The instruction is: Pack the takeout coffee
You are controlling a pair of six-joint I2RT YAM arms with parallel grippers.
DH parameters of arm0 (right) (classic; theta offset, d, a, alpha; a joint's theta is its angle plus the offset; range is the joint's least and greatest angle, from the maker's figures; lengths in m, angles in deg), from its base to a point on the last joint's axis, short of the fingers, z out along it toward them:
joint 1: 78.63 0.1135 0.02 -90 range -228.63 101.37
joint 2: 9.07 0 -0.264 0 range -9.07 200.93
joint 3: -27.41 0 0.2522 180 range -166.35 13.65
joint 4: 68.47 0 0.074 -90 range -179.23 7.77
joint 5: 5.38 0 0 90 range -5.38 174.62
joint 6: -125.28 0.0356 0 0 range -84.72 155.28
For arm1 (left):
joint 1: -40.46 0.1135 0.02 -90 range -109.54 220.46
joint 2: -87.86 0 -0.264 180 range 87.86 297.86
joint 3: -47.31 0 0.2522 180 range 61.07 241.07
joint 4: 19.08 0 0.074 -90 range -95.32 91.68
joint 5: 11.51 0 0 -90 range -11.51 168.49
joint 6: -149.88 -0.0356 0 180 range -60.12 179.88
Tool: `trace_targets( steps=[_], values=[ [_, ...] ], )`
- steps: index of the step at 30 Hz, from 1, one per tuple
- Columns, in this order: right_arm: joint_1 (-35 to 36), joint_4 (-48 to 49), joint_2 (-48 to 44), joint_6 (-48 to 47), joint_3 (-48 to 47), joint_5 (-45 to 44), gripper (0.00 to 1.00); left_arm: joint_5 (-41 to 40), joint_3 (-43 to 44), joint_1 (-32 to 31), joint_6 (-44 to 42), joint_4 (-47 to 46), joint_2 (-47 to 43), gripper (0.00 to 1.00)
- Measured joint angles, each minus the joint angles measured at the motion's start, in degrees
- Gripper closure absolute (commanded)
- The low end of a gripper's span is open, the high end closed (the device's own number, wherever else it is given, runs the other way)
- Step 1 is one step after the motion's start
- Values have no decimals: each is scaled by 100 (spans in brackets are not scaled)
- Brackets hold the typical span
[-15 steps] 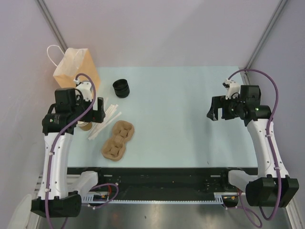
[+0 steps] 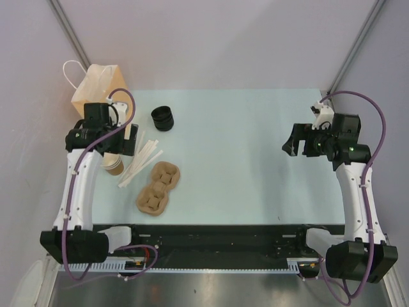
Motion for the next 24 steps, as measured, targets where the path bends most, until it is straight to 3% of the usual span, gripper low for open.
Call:
trace_targets(
  steps=[9, 24],
  values=[
    [92, -35, 98, -52, 0, 37, 0, -63, -149, 26, -350, -109, 601, 7],
    [96, -133, 221, -160, 0, 111, 0, 96, -358, 516, -793, -492, 1222, 35]
  ],
)
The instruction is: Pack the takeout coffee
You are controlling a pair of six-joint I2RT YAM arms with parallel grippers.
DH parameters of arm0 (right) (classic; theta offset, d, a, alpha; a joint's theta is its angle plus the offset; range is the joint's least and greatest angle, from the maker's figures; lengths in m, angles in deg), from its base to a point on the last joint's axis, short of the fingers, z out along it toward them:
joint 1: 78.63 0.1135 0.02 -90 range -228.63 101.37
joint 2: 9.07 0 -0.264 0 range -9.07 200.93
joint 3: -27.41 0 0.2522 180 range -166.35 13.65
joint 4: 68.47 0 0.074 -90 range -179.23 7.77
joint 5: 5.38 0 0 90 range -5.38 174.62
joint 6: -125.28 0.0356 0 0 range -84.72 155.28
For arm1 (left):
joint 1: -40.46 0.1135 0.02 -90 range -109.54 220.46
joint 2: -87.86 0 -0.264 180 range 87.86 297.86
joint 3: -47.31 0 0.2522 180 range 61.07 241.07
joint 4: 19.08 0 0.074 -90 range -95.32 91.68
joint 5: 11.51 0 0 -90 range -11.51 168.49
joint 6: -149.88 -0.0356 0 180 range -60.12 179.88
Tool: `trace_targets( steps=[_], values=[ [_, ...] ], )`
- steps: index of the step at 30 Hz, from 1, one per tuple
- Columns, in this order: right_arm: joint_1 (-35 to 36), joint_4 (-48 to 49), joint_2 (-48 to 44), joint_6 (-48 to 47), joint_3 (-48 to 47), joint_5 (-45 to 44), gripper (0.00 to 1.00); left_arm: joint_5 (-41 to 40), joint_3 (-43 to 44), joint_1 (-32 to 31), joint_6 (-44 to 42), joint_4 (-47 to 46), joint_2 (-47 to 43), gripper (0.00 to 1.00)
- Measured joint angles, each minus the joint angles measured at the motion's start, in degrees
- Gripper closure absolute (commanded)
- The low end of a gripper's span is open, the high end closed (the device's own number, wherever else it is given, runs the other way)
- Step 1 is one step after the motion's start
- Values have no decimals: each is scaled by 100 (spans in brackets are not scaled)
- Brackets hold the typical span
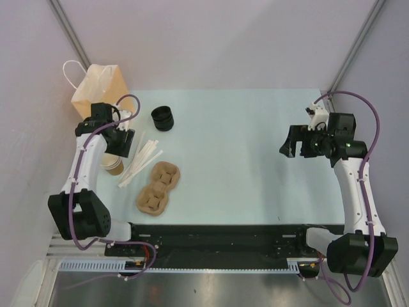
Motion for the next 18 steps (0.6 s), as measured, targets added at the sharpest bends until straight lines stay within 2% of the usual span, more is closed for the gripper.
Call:
trace_targets(
  steps=[5, 8, 18],
  values=[
    [0, -52, 96, -46, 2, 33, 0, 120, -208, 118, -85, -79, 195, 54],
    [-7, -87, 96, -76, 2, 96, 0, 120, -251, 184, -125, -146, 295, 60],
    [-96, -90, 190, -149, 2, 310, 0, -35, -289, 219, -203, -404, 520, 69]
  ],
)
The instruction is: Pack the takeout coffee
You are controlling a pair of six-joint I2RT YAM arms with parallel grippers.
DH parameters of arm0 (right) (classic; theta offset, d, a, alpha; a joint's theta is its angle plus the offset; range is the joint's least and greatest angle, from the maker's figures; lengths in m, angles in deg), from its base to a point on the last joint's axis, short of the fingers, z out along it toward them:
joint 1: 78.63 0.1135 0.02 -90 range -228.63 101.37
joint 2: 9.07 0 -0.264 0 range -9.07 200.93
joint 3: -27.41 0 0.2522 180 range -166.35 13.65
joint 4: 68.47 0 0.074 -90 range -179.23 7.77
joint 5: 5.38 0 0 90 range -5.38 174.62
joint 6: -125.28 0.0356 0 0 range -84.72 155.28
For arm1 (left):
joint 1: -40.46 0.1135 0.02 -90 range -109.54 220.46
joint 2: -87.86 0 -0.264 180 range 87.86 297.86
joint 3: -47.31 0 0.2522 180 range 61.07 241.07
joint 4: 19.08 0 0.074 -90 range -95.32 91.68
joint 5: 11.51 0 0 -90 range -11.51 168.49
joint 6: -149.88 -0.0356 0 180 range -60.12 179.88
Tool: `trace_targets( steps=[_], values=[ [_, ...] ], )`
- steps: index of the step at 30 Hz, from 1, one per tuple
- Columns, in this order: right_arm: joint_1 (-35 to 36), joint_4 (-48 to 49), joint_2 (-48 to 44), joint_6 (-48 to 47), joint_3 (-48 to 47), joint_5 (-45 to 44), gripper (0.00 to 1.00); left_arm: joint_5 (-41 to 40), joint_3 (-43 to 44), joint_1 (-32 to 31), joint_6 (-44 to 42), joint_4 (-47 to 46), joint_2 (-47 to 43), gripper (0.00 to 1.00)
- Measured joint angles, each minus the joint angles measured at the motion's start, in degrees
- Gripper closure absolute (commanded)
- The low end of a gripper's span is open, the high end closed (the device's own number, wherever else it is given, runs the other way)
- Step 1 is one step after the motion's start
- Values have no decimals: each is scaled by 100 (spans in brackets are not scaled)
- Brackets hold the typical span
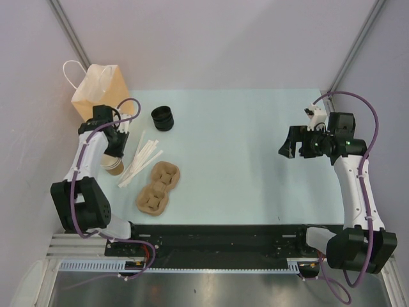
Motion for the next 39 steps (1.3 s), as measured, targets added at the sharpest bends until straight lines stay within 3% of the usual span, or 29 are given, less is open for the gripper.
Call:
trace_targets(
  steps=[8, 13, 34, 39],
  values=[
    [-46, 2, 52, -7, 0, 101, 1, -133, -50, 63, -7, -90, 105, 80],
    [-101, 2, 79, -9, 0, 153, 0, -155, -57, 103, -48, -105, 162, 100],
    [-160, 2, 87, -31, 0, 568, 0, -837, -61, 111, -271, 138, -660, 100],
    [-162, 7, 87, -28, 0, 767, 0, -1016, -404, 109, -356, -105, -831, 100]
  ],
)
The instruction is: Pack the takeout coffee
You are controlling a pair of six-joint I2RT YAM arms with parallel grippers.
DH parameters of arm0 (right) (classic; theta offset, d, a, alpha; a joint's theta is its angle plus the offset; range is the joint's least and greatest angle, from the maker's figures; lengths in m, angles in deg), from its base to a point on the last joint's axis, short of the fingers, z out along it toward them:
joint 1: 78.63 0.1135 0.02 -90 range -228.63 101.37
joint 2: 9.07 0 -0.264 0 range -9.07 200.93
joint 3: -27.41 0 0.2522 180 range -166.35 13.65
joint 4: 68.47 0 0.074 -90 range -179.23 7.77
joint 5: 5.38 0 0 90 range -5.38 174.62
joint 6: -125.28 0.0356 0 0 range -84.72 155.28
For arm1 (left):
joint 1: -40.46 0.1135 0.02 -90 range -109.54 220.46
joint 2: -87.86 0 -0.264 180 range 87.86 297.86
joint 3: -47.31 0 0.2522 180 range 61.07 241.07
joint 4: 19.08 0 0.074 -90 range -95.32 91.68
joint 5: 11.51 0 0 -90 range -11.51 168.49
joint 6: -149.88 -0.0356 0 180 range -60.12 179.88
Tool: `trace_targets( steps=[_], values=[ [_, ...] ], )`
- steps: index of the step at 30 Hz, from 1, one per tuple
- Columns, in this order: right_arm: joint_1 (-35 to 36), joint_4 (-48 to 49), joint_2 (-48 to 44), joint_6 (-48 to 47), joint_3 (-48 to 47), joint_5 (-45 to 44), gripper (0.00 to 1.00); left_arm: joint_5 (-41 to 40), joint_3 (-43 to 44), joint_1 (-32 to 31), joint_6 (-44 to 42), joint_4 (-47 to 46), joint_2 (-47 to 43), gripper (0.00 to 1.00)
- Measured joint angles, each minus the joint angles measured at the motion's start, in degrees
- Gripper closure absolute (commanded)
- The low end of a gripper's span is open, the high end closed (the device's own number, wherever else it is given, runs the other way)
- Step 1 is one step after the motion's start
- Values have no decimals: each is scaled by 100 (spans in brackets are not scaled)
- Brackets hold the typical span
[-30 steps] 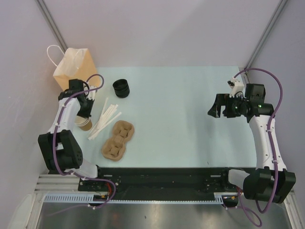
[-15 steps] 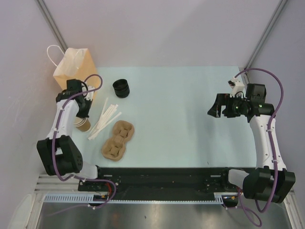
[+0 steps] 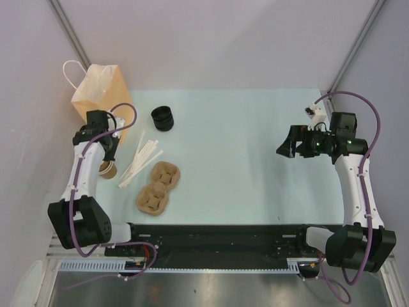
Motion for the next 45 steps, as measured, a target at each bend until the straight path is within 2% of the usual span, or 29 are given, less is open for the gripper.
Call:
trace_targets(
  steps=[6, 12, 15, 18, 22, 28, 32, 38, 45],
  values=[
    [0, 0, 2, -2, 0, 136, 0, -28, 264, -4, -35, 291, -20, 100],
    [0, 2, 4, -2, 0, 286, 1, -26, 1755, -122, -46, 872, -48, 100],
    [0, 4, 4, 0, 0, 330, 0, -42, 2347, -380, -140, 1106, -109, 99],
    [-2, 4, 4, 7, 0, 374, 0, -39, 2909, -1023, -249, 1335, -133, 100],
    [-68, 7, 4, 24, 0, 433, 0, 9, 3351, -2378, -400, 1421, -129, 100],
    [-299, 0, 4, 24, 0, 455, 0, -155, 3230, -4369, -590, 1185, 238, 100],
    [-387, -7, 4, 24, 0, 444, 0, -278, 3027, -5292, -627, 828, 957, 100],
    [-525, -46, 4, 22, 0, 402, 0, -330, 2706, -5982, -474, 173, 2109, 100],
    [-627, -92, 44, 22, 0, 372, 0, -326, 2216, -6467, -210, -304, 2618, 100]
  ],
)
